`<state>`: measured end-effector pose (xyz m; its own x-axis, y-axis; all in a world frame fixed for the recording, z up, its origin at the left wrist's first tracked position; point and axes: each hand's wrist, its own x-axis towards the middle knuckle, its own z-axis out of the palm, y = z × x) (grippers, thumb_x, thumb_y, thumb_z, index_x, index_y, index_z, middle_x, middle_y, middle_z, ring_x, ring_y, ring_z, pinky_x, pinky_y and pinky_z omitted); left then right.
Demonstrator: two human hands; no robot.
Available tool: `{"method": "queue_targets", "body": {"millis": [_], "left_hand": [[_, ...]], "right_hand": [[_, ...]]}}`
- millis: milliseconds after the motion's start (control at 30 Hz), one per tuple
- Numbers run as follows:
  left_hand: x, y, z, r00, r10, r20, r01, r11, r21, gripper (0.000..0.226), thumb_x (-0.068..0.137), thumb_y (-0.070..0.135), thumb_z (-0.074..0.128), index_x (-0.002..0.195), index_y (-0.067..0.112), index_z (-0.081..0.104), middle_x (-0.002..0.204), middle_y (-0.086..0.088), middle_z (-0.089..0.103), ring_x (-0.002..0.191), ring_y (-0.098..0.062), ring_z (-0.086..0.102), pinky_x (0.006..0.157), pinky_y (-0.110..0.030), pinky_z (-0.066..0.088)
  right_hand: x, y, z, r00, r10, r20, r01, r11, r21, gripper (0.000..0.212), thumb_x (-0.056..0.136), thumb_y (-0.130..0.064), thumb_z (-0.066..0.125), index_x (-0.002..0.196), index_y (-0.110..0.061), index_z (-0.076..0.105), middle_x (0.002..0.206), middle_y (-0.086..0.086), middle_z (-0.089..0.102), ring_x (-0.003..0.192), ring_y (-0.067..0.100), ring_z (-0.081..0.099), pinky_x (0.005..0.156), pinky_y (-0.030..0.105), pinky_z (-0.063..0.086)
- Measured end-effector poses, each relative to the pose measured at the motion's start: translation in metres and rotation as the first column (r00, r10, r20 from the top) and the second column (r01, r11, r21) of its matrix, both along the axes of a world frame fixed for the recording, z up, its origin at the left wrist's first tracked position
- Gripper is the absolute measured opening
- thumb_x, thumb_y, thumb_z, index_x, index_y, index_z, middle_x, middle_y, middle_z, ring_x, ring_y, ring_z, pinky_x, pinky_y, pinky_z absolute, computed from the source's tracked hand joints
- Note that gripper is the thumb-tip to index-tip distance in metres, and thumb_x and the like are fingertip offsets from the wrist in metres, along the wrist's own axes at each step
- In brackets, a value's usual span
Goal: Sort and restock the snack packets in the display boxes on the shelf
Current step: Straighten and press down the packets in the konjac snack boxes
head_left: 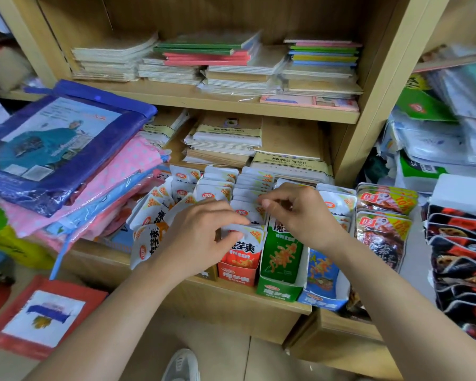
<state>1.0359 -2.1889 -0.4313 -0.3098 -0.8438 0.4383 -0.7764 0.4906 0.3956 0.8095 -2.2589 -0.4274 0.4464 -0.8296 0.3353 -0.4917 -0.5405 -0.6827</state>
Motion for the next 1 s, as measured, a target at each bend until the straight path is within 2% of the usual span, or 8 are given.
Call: {"method": "queue_targets", "body": {"millis": [67,200,400,533,700,833,900,1000], "left_hand": [[0.003,0.004,0.005,1.0,-0.028,-0.001,0.028,0.999,0.018,0.019,0.087,0.034,0.07,0.104,0.034,0.079,0.089,0.024,0.066,0.085,0.002,0.062,0.073,-0.033,0.055],[0.007,0.009,0.01,0.998,-0.069,0.001,0.069,0.997,0.035,0.018,0.085,0.025,0.079,0.1,0.035,0.081,0.083,0.024,0.068,0.08,0.006,0.061,0.07,-0.025,0.053],[0.007,0.012,0.016,0.996,-0.085,-0.01,0.085,0.993,0.082,0.017,0.084,0.032,0.073,0.099,0.037,0.081,0.08,0.022,0.069,0.081,0.003,0.063,0.07,-0.022,0.053],[0.006,0.013,0.015,0.996,-0.088,-0.018,0.089,0.993,0.08,0.02,0.084,0.023,0.079,0.1,0.036,0.08,0.082,0.022,0.069,0.082,0.002,0.064,0.072,-0.02,0.052],[0.004,0.011,0.014,0.999,-0.046,0.001,0.046,0.997,0.059,0.021,0.086,0.024,0.078,0.103,0.037,0.079,0.084,0.025,0.068,0.082,0.003,0.063,0.073,-0.025,0.054],[0.001,0.008,0.008,1.0,-0.006,-0.001,0.006,1.0,0.007,0.019,0.088,0.027,0.076,0.105,0.035,0.079,0.087,0.024,0.069,0.086,0.003,0.063,0.077,-0.027,0.056],[-0.002,0.005,0.006,1.0,0.015,-0.007,-0.015,0.999,-0.033,0.017,0.088,0.025,0.076,0.103,0.033,0.08,0.089,0.021,0.071,0.086,0.002,0.064,0.076,-0.028,0.057],[-0.007,-0.002,0.0,0.998,0.063,-0.009,-0.063,0.994,-0.087,0.016,0.088,0.021,0.076,0.099,0.031,0.081,0.089,0.018,0.073,0.084,-0.002,0.065,0.068,-0.032,0.057]], "right_hand": [[0.001,0.0,-0.001,0.998,-0.034,-0.053,0.033,0.999,-0.023,0.016,0.092,-0.018,0.074,0.107,-0.014,0.079,0.092,0.001,0.07,0.078,0.011,0.062,0.069,0.01,0.041],[0.005,0.002,-0.004,0.985,-0.074,-0.155,0.061,0.995,-0.085,0.03,0.085,-0.021,0.081,0.114,-0.017,0.077,0.086,-0.001,0.063,0.072,0.012,0.056,0.07,0.025,0.045],[0.012,0.006,-0.003,0.977,-0.137,-0.16,0.106,0.976,-0.191,0.025,0.08,-0.027,0.085,0.102,-0.018,0.078,0.099,0.0,0.056,0.081,0.019,0.06,0.071,0.034,0.05],[0.018,0.007,-0.007,0.954,-0.201,-0.222,0.146,0.959,-0.241,0.036,0.082,-0.031,0.083,0.112,-0.015,0.074,0.108,0.003,0.058,0.092,0.026,0.064,0.072,0.042,0.055],[0.022,0.004,-0.006,0.959,-0.175,-0.225,0.115,0.96,-0.257,0.009,0.079,-0.012,0.082,0.079,-0.014,0.073,0.087,0.0,0.056,0.082,0.023,0.058,0.063,0.037,0.049],[0.019,0.0,0.005,0.983,-0.184,-0.017,0.179,0.969,-0.172,0.014,0.084,-0.009,0.078,0.076,-0.017,0.071,0.074,-0.008,0.061,0.062,0.005,0.053,0.059,0.019,0.042],[0.018,-0.003,0.01,0.975,-0.206,0.082,0.215,0.968,-0.126,0.014,0.086,-0.012,0.078,0.076,-0.019,0.071,0.075,-0.008,0.064,0.061,0.004,0.055,0.057,0.017,0.043],[0.019,-0.003,0.006,0.989,-0.145,0.01,0.145,0.986,-0.078,0.006,0.085,-0.014,0.08,0.08,-0.015,0.077,0.072,-0.006,0.067,0.057,0.002,0.056,0.058,0.018,0.042]]}}
